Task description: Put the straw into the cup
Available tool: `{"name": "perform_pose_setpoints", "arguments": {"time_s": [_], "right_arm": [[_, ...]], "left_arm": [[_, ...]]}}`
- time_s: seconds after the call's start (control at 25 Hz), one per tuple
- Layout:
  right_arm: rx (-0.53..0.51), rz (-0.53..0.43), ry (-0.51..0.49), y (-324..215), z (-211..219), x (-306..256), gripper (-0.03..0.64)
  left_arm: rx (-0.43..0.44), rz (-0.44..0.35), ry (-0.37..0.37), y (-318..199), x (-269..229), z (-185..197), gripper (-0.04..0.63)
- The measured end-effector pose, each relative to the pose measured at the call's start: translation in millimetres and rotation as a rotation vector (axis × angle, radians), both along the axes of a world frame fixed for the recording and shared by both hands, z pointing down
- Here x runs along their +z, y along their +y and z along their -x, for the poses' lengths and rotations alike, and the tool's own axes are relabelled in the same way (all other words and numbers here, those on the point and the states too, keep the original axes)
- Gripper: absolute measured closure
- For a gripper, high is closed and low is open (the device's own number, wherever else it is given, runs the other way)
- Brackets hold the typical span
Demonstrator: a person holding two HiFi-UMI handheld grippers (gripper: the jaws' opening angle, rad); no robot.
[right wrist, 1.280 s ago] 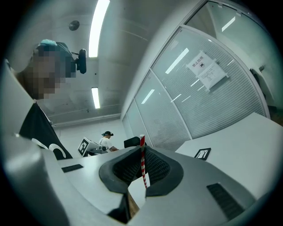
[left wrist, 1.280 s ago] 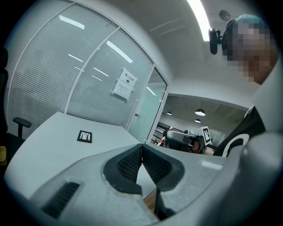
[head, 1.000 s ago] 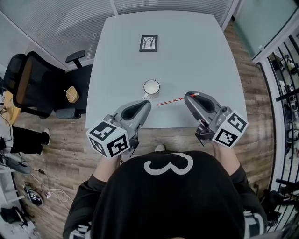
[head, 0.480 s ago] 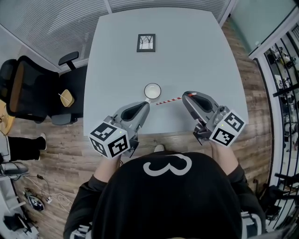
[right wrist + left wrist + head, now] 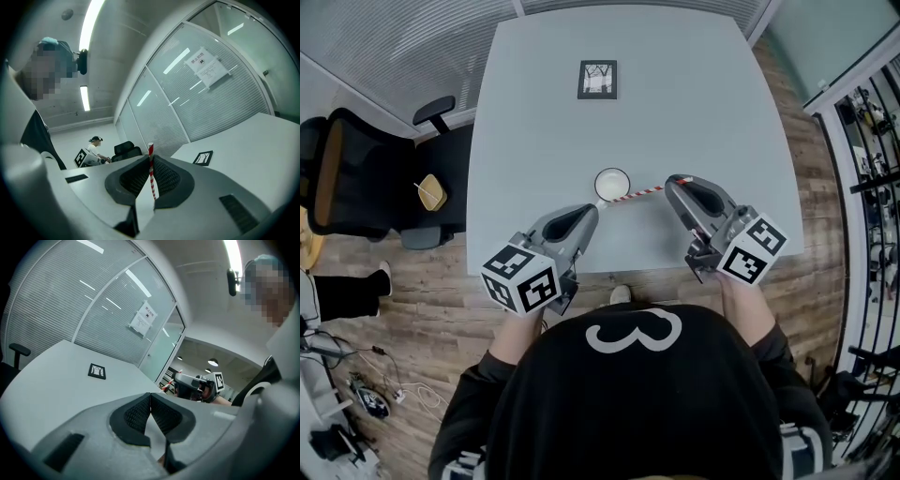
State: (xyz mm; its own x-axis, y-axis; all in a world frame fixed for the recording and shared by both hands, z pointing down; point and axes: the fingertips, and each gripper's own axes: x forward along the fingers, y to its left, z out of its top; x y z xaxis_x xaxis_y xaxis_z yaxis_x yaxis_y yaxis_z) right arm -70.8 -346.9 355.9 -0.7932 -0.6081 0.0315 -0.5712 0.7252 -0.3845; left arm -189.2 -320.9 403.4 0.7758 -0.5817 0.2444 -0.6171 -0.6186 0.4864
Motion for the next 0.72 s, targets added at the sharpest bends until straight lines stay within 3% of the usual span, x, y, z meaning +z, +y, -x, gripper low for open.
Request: {"name": "perform_pose_setpoints", "arguments": {"time_s": [0.72], "right_arm": [[0.000,0.036,0.084,-30,17,58,0.586]], "left_arm": [[-0.044,0.114,-0.017,-3,47,17,0.578]]}}
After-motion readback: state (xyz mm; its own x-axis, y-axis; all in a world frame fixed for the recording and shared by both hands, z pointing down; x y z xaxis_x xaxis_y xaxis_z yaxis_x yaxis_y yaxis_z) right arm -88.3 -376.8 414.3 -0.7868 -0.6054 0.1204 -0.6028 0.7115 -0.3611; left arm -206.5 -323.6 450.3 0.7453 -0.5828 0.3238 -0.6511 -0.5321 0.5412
